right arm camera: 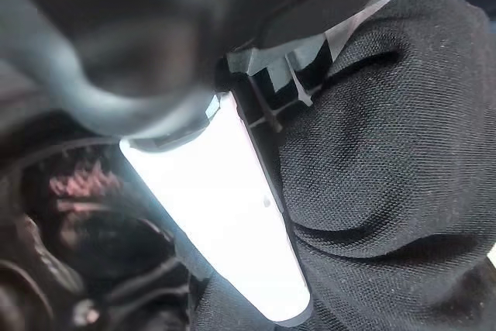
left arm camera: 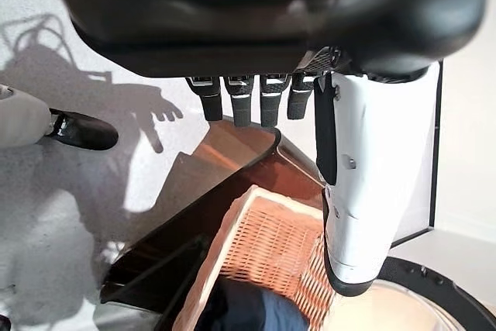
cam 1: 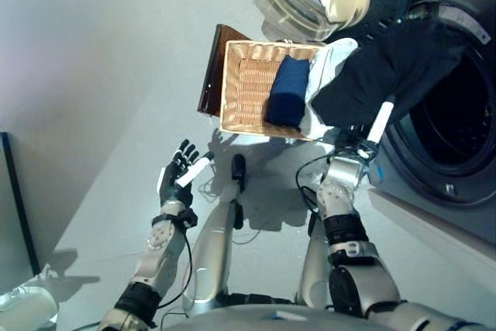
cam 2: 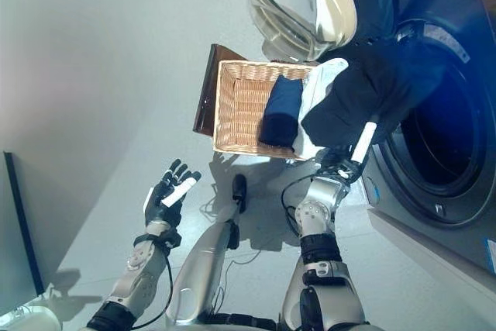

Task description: Pick up the clothes and place them into the washing machine

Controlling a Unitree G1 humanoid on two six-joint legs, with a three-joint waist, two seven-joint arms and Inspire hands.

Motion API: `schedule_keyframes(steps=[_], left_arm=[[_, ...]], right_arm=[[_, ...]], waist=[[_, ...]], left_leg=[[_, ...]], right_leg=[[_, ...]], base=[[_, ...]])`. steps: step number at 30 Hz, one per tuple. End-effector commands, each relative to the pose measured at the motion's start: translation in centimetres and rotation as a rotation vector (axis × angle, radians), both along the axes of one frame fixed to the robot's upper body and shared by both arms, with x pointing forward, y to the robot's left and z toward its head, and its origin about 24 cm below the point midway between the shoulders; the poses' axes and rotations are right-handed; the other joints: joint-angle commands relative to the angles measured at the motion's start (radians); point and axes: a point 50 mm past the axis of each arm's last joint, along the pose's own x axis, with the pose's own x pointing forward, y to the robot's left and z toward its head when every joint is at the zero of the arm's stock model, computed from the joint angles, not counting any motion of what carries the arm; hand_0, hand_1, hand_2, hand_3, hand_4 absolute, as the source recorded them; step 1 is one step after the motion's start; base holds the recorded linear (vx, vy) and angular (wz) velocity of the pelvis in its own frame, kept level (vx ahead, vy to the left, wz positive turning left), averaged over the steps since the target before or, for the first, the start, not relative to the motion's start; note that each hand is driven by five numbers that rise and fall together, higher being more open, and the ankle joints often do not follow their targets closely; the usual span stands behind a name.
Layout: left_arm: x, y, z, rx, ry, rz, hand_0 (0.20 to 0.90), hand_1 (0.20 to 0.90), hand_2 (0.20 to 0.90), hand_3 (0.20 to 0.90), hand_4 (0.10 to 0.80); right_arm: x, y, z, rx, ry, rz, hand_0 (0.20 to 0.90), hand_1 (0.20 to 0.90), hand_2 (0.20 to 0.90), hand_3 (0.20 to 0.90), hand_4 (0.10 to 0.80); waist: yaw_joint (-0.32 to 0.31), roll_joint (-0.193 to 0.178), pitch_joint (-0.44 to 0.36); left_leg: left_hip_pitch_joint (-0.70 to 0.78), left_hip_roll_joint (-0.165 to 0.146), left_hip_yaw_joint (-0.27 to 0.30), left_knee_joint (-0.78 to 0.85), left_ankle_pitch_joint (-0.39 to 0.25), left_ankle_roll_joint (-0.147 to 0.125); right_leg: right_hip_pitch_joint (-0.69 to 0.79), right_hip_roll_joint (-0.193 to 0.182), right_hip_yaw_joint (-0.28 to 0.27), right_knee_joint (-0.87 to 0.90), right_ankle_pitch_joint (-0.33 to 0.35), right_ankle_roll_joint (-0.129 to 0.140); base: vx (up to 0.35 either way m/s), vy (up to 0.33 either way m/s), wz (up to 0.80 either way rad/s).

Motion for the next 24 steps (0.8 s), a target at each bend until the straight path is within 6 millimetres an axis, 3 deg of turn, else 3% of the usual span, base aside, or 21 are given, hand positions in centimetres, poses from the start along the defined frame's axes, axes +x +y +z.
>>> schedule_keyframes(steps=[1, 7, 13, 16, 21, 24], left_arm=[[-0.8, 0.9, 0.3, -0.005, -0.037, 0.029, 0.900, 0.900, 0.900, 0.900, 0.800], [-1.1, 1.0, 0.4, -0.006, -0.049, 0.012, 0.900, 0.900, 0.900, 0.900, 0.800], [-1.2, 0.9, 0.6, -0.014, -0.062, -0.013, 0.900, 0.900, 0.900, 0.900, 0.800], [-1.3, 0.4, 0.9, -0.028, -0.081, -0.050, 0.900, 0.900, 0.900, 0.900, 0.800], [-1.3, 0.0, 1.2, -0.038, -0.094, -0.065, 0.900, 0.900, 0.900, 0.900, 0.800], [-1.4, -0.2, 1.4, -0.045, -0.105, -0.092, 0.900, 0.900, 0.900, 0.900, 0.800]], right_arm=[[-1.7, -3.4, 0.9, -0.043, -0.091, -0.176, 0.200, 0.200, 0.200, 0.200, 0.300], [-1.5, -5.9, 0.8, -0.042, -0.032, -0.247, 0.200, 0.200, 0.200, 0.200, 0.300], [-0.7, -8.5, 2.2, -0.067, -0.001, -0.291, 0.200, 0.200, 0.200, 0.200, 0.300], [0.2, -11.0, 4.4, -0.094, 0.008, -0.330, 0.200, 0.200, 0.200, 0.200, 0.300], [0.5, -12.4, 6.0, -0.123, 0.002, -0.351, 0.200, 0.200, 0.200, 0.200, 0.300], [0.9, -14.5, 8.8, -0.183, 0.003, -0.375, 0.200, 0.200, 0.200, 0.200, 0.300]], waist=[[-0.003, 0.033, -0.068], [-0.012, 0.061, -0.067], [-0.014, 0.086, -0.068], [-0.013, 0.109, -0.067], [-0.014, 0.122, -0.062], [-0.013, 0.130, -0.063]], left_leg=[[-0.020, 0.003, 0.025, 0.127, -0.174, -0.034], [-0.017, 0.001, 0.034, 0.126, -0.176, -0.034], [-0.014, 0.001, 0.046, 0.120, -0.174, -0.034], [-0.012, 0.000, 0.054, 0.113, -0.169, -0.037], [-0.010, 0.003, 0.061, 0.106, -0.166, -0.039], [-0.008, 0.004, 0.067, 0.102, -0.164, -0.042]], right_leg=[[-0.004, 0.020, 0.035, -0.030, -0.005, -0.080], [-0.012, 0.021, 0.052, -0.030, -0.005, -0.081], [-0.021, 0.022, 0.065, -0.028, -0.006, -0.082], [-0.032, 0.023, 0.076, -0.024, -0.009, -0.083], [-0.042, 0.027, 0.086, -0.019, -0.010, -0.084], [-0.053, 0.029, 0.092, -0.010, -0.012, -0.085]], base=[[0.009, 0.010, -0.04], [-0.003, 0.003, -0.03], [-0.002, -0.001, -0.08], [-0.001, -0.011, -0.09], [0.002, -0.005, -0.04], [0.008, -0.012, -0.08]])
